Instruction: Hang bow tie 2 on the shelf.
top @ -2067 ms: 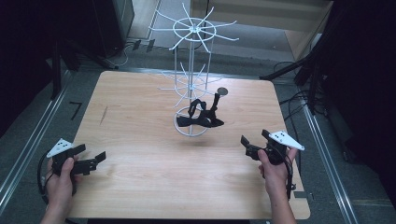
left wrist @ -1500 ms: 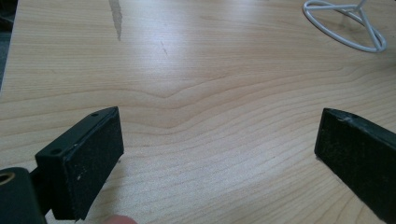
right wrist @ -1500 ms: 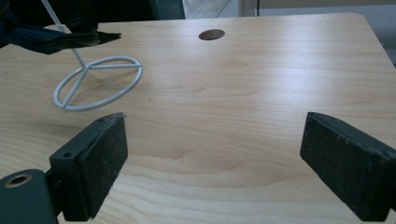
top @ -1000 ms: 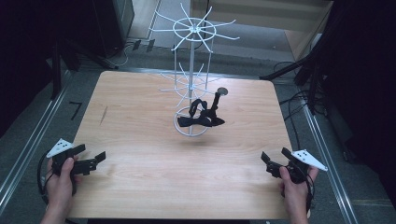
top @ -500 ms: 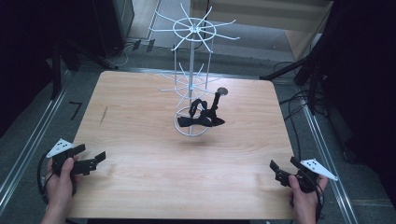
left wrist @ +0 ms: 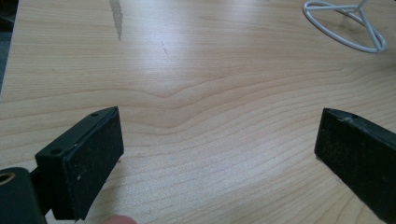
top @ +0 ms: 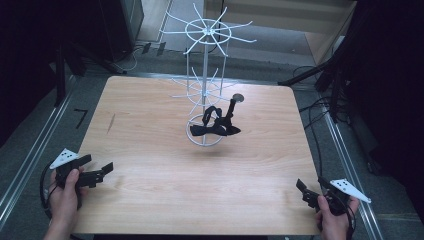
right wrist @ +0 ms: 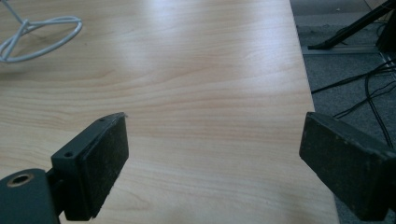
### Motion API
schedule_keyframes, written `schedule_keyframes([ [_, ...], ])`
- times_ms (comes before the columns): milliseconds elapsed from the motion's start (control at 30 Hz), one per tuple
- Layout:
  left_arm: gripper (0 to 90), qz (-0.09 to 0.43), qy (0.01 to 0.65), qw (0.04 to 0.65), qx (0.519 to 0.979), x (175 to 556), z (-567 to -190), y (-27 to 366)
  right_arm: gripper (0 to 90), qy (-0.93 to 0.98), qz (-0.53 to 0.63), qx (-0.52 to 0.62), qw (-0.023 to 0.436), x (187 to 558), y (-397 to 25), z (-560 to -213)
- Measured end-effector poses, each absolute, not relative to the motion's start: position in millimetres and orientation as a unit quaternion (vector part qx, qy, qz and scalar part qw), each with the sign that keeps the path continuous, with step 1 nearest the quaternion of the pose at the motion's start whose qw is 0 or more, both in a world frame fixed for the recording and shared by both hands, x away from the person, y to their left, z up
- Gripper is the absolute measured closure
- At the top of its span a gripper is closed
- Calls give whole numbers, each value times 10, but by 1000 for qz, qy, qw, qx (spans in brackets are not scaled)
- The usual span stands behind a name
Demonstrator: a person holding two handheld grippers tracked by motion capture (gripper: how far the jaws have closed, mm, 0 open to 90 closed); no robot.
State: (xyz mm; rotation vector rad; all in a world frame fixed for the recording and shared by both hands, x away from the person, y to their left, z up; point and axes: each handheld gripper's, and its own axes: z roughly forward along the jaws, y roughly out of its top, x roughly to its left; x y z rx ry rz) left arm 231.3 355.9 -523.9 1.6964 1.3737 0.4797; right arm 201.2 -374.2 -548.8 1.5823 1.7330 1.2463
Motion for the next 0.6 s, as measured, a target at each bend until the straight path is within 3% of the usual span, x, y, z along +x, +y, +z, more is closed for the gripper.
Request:
schedule_keyframes([
  [600,16,193,553,438,682,2312,-5239,3558,124,641,448,574,243,1867,-3806,-5521],
])
